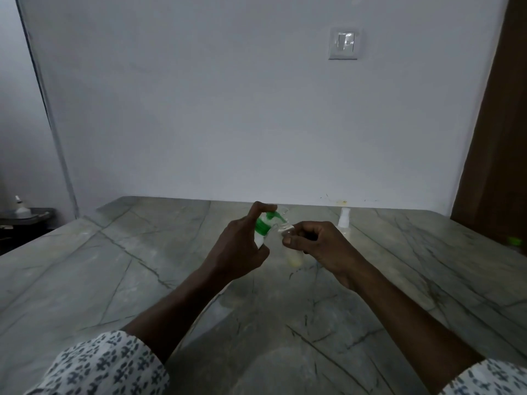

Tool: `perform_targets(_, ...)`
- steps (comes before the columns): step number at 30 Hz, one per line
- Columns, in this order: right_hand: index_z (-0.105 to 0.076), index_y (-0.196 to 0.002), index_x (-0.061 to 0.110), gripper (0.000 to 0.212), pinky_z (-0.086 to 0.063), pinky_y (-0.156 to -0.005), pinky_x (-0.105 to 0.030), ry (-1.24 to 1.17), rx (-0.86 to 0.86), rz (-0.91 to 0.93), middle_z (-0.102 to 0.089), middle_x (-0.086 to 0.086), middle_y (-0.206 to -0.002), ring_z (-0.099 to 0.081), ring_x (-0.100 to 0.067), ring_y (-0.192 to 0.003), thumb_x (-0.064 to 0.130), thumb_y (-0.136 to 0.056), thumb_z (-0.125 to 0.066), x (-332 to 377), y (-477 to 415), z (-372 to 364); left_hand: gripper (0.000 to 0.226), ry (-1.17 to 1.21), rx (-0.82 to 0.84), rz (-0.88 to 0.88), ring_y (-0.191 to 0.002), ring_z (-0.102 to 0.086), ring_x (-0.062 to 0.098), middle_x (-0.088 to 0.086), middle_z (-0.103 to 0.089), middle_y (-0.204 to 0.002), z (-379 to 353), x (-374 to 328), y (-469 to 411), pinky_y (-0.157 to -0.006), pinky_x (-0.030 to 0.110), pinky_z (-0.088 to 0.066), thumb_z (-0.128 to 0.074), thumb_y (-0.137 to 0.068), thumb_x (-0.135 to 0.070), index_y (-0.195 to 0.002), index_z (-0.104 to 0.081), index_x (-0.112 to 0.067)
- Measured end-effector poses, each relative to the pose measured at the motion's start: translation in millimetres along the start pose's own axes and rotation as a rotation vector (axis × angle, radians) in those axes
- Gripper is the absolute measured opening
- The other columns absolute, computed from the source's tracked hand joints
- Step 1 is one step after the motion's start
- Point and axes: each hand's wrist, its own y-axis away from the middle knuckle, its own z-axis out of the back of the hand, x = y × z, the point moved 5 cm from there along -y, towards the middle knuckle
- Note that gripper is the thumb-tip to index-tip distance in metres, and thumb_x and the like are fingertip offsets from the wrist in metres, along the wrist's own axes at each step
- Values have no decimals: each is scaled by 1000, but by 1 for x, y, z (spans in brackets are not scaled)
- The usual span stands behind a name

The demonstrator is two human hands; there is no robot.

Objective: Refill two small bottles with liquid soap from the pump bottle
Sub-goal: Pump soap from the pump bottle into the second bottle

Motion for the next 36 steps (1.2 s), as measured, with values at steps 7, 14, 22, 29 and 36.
perform_targets(7,-76,-99,20,17,-51,-72,-18,54,2,-2,-75,-6,-98,-68,-18,-92,29,-84,-74,-1,0,-3,64,8,-13,12,-63,-63,15,-2,-67,-103,-1,4,0,-59,32,-58,-74,-73,-10,-123,-39,-32)
perform_targets(14,-76,-98,18,15,-53,-73,-16,14,0,14,-76,-4,-96,-70,-13,-90,24,-85,-73,1,2,2,76,-6,27,-14,-46,-49,9,0,-67,-97,-3,0,-1,-53,35,-55,-70,-73,-9,-132,-31,-37)
perform_targets(22,-77,-93,22,13,-47,-71,-29,75,6,52,-69,-20,-92,-60,-22,-74,32,-85,-73,-1,0,-1,63,4,-14,-35,-49,-53,7,-6,-64,-97,-1,-1,0,-49,9,-42,-74,-72,-7,-125,-43,-23)
perform_targets(29,-76,-98,18,16,-51,-80,-24,27,4,15,-76,-4,-96,-70,-12,-91,27,-85,-73,-2,2,0,69,-17,4,4,-48,-50,8,-3,-68,-94,-1,1,0,-51,25,-49,-70,-72,-9,-127,-36,-34)
perform_targets(36,-76,-102,18,17,-51,-69,-10,35,2,24,-76,1,-95,-69,-6,-87,25,-88,-70,0,2,2,69,-27,2,-17,-47,-50,7,-2,-69,-97,-2,-1,-1,-52,26,-51,-70,-72,-9,-128,-37,-32)
